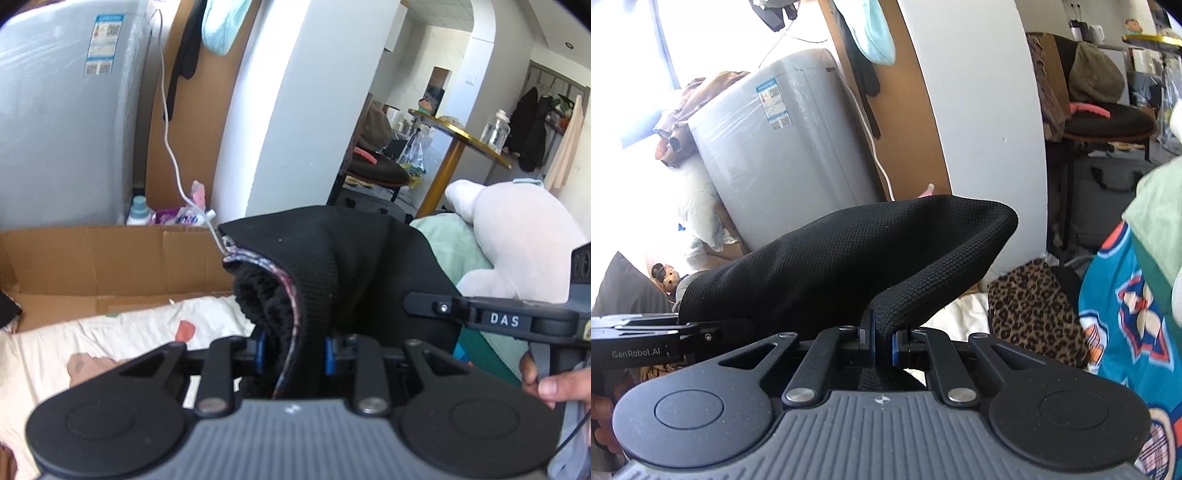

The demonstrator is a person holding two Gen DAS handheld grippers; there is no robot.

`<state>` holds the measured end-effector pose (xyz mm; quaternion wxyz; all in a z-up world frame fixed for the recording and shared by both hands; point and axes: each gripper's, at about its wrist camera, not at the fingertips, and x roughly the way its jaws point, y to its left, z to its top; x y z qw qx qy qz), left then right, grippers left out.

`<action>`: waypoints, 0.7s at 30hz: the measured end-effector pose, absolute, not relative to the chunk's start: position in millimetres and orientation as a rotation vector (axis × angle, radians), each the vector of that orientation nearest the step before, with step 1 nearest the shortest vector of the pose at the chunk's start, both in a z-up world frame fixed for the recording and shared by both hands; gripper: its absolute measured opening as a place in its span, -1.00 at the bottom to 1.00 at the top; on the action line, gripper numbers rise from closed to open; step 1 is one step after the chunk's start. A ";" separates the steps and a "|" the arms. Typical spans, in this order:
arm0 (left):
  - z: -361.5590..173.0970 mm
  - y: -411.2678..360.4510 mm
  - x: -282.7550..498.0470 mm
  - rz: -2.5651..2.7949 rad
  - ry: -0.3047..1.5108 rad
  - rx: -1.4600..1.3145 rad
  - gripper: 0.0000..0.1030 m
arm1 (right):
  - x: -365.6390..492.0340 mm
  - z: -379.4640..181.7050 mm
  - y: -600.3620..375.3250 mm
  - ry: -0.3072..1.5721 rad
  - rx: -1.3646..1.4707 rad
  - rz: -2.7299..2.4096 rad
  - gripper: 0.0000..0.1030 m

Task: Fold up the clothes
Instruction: 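Lift the black pants bundle off the sheet with both tools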

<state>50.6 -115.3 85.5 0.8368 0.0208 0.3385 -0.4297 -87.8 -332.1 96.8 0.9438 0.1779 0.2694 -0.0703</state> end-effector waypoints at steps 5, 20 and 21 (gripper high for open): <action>110.2 -126.2 50.6 -0.900 0.685 0.069 -0.41 | -84.5 110.5 -346.0 0.518 0.373 -0.136 -0.87; 112.9 -173.0 65.0 -0.960 0.671 0.078 -0.41 | -75.7 112.1 -389.4 0.519 0.353 -0.204 -0.87; 111.4 -176.8 66.5 -0.962 0.673 0.074 -0.41 | -74.6 111.5 -391.8 0.520 0.347 -0.207 -0.87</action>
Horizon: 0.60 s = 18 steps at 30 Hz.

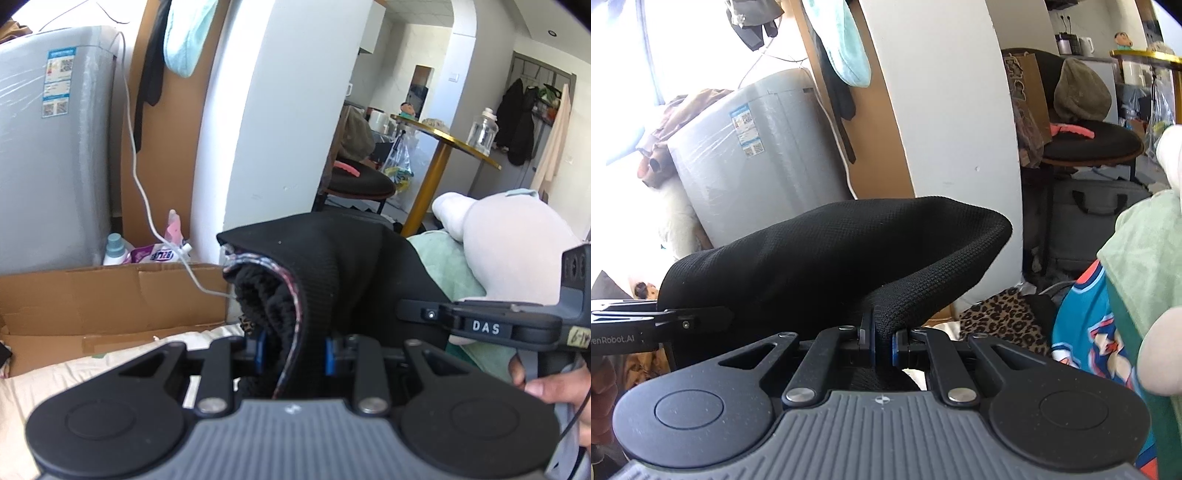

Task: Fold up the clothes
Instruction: 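Lift the black pants bundle off the sheet with both tools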

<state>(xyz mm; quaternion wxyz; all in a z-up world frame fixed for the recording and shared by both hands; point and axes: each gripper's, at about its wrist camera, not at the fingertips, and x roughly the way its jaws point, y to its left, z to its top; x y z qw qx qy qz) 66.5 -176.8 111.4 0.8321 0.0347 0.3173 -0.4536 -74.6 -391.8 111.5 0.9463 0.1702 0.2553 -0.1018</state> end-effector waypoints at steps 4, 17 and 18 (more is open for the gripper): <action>105.0 -190.9 72.7 -0.972 0.677 0.053 -0.41 | -71.9 108.1 -408.8 0.512 0.342 -0.219 -0.87; 51.2 -258.8 106.0 -1.013 0.707 0.007 -0.41 | -40.8 79.9 -468.0 0.580 0.299 -0.352 -0.87; 44.8 -263.3 109.6 -1.017 0.712 -0.003 -0.41 | -38.0 76.1 -475.0 0.586 0.314 -0.369 -0.87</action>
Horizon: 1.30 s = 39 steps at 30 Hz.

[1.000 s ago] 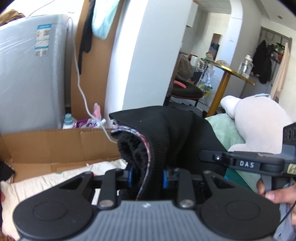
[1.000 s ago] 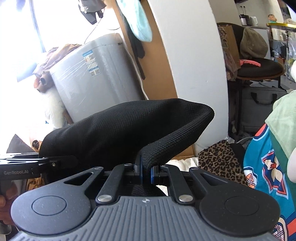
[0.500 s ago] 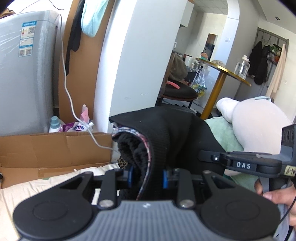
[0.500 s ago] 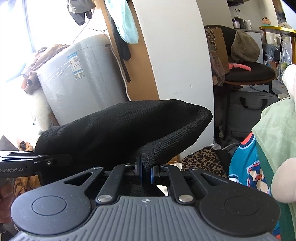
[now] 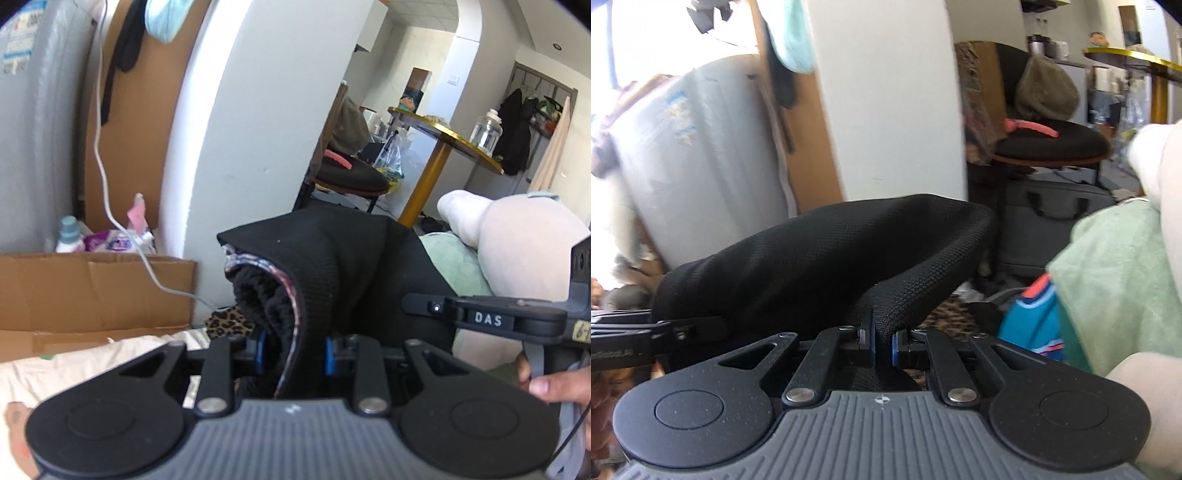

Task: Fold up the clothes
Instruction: 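Lift the black pants bundle off the sheet with both tools, then carry the held pants bundle with both tools toward the blue blanket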

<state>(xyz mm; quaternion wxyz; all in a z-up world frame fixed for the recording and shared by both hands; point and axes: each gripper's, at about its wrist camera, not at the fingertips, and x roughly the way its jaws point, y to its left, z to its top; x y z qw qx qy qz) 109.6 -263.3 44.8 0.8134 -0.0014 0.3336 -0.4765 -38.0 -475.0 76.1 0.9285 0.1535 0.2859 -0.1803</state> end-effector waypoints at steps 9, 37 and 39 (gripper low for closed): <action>-16.8 -296.9 119.2 -1.025 0.754 -0.080 -0.41 | -18.0 29.4 -517.7 0.672 0.305 -0.511 -0.87; -204.3 -352.0 157.9 -1.132 0.789 -0.315 -0.40 | 45.3 -95.8 -574.7 0.858 0.070 -0.629 -0.87; -210.9 -358.6 164.5 -1.141 0.787 -0.303 -0.40 | 54.1 -105.8 -579.9 0.862 0.070 -0.633 -0.87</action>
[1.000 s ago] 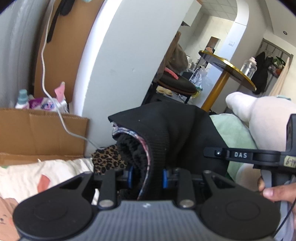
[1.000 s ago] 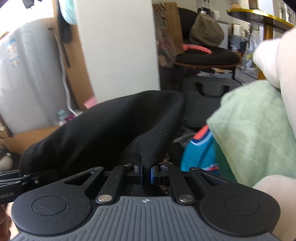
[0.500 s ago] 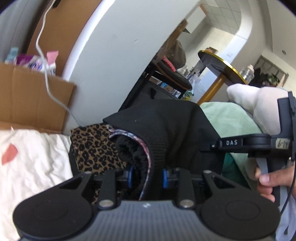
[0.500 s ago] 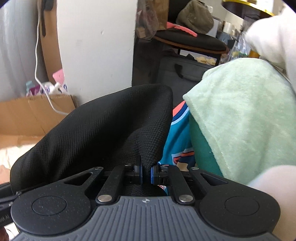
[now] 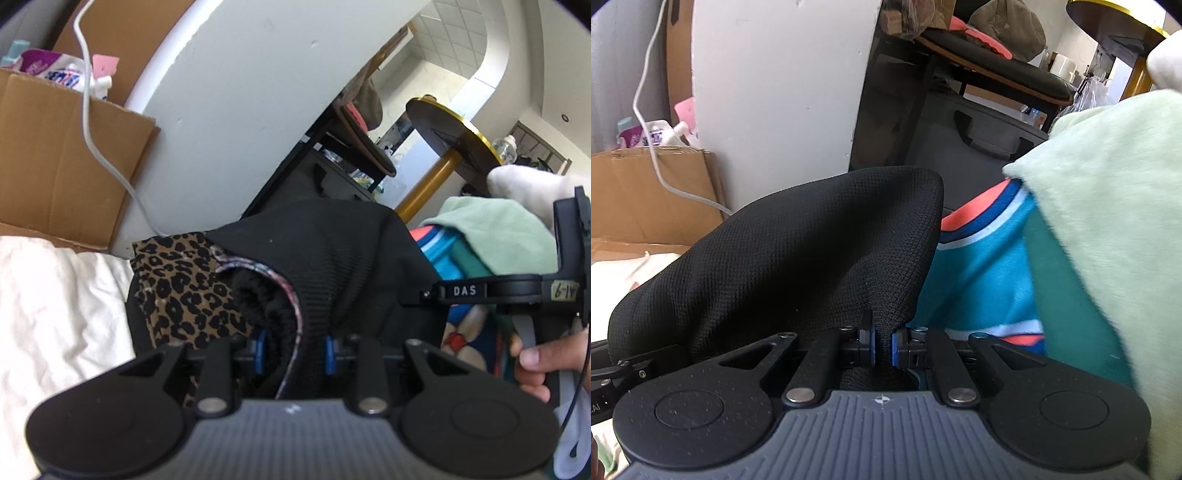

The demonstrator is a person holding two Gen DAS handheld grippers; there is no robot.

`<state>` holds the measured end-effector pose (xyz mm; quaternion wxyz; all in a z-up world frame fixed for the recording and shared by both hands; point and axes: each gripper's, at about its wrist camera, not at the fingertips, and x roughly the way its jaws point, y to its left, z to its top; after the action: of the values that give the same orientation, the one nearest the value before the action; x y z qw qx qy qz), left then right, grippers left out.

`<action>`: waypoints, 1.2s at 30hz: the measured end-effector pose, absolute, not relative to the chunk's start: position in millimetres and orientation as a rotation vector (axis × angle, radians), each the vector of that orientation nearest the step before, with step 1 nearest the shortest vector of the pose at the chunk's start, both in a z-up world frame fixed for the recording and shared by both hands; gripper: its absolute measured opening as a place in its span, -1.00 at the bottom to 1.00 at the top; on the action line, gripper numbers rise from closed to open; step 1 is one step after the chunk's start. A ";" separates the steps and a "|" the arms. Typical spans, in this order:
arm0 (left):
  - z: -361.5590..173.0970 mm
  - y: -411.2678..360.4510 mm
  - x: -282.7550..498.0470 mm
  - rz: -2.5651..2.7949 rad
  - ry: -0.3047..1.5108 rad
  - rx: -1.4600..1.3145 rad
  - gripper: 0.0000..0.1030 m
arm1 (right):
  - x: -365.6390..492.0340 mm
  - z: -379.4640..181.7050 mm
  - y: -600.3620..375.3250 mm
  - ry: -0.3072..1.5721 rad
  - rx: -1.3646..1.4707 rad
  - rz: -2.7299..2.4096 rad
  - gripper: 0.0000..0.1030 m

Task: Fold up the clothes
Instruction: 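Carry the held pants bundle with both tools toward the blue blanket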

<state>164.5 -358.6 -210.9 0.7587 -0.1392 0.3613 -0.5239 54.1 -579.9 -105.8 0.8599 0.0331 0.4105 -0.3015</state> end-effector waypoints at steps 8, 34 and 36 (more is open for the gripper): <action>-237.6 -372.5 192.2 -1.155 0.789 -0.270 -0.40 | 92.2 -138.6 -600.9 0.857 0.074 -0.618 -0.87; -284.8 -396.6 242.7 -1.138 0.776 -0.159 -0.37 | 160.0 -218.1 -643.3 0.884 -0.165 -0.646 -0.50; -288.1 -394.3 247.7 -1.136 0.806 -0.192 -0.35 | 157.8 -212.1 -639.3 0.849 -0.187 -0.677 -0.49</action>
<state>247.7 -394.3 -288.2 0.7630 -0.0885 0.3705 -0.5223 157.8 -639.3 -212.1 0.8521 -0.0890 0.4032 -0.3216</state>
